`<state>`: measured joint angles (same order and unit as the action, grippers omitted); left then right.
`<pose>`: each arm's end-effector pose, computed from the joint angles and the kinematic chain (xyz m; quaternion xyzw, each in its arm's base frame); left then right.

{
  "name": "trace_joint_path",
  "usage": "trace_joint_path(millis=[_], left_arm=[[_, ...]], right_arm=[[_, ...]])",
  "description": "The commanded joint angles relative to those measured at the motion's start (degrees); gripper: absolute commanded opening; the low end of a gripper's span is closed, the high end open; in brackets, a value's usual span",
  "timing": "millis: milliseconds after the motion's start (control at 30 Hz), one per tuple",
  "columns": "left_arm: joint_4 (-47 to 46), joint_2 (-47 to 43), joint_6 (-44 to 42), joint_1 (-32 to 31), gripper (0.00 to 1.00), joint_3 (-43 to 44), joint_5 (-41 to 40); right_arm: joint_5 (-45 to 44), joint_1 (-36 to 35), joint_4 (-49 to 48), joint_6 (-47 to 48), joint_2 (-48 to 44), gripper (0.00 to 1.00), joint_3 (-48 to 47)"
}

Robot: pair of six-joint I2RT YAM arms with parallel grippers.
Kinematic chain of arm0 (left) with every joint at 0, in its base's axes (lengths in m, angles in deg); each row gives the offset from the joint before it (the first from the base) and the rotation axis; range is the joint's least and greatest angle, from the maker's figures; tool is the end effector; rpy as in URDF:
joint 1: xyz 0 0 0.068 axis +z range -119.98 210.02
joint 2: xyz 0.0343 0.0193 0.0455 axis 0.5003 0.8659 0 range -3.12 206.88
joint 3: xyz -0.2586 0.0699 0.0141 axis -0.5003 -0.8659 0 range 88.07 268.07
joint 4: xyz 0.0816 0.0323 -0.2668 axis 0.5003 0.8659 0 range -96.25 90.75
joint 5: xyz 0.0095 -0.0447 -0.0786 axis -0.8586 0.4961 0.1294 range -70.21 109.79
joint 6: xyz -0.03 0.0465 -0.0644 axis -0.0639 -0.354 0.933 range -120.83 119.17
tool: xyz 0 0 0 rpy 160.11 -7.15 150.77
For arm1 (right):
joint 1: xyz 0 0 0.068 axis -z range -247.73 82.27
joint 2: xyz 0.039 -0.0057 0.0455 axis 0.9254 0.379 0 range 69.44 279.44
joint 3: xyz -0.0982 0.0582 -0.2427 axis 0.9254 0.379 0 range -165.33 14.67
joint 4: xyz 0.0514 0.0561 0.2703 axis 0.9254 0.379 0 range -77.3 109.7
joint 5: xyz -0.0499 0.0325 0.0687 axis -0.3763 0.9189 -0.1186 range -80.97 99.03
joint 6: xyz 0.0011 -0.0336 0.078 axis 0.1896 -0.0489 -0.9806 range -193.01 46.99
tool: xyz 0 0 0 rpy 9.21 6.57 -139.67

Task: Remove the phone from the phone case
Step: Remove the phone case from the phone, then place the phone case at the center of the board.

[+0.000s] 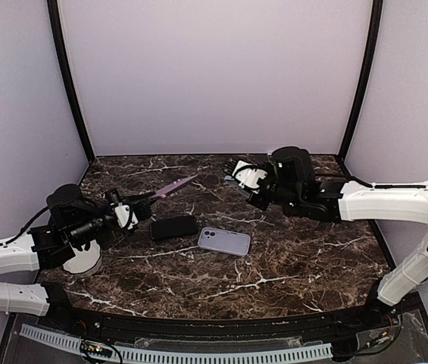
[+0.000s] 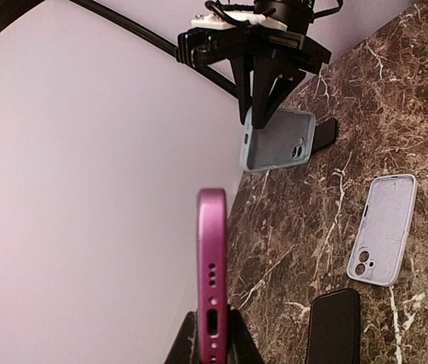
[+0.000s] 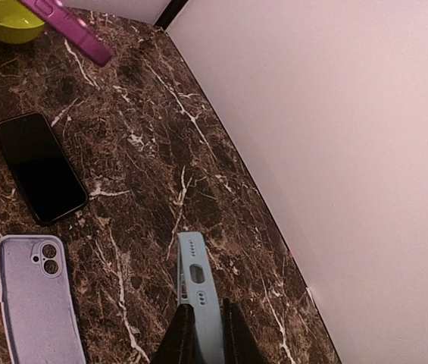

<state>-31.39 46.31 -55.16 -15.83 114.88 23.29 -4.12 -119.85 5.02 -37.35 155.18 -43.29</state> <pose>0.1833 -0.1956 0.2702 0.5442 0.4264 0.0323 0.7218 0.2599 0.3065 0.2509 -0.5172 0.6323 -0.0114 0.5767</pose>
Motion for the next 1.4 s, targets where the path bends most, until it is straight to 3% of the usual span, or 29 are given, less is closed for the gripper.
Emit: trace_joint_path(millis=[0,200,500,667,867,1167,1367], left_arm=[[-5.8,-1.0,0.0,0.4,0.00,0.9,-1.1],[-5.8,-0.9,-0.3,0.3,0.00,0.9,-1.3],[-5.6,-0.6,-0.5,0.3,0.00,0.9,-1.2],[-5.5,-0.2,-0.6,0.3,0.00,0.9,-1.4],[-5.4,0.0,-0.7,0.3,0.00,0.9,-1.4],[-5.5,0.4,-0.9,0.4,0.00,0.8,-1.7],[-5.6,0.6,-1.1,0.6,0.00,0.7,-1.8]], right_arm=[[3.1,2.7,1.0,-4.6,-4.3,0.00,-2.3],[8.9,7.6,7.3,-12.5,-5.0,0.00,-5.6],[19.4,13.5,6.5,-24.8,-4.5,0.00,-7.3],[30.8,20.6,9.3,-37.6,0.6,0.00,-11.6],[41.3,26.2,16.9,-45.6,10.9,0.00,-19.1],[50.7,30.1,24.4,-49.1,25.1,0.00,-27.7],[49.3,32.2,28.4,-47.0,30.9,0.00,-31.4]])
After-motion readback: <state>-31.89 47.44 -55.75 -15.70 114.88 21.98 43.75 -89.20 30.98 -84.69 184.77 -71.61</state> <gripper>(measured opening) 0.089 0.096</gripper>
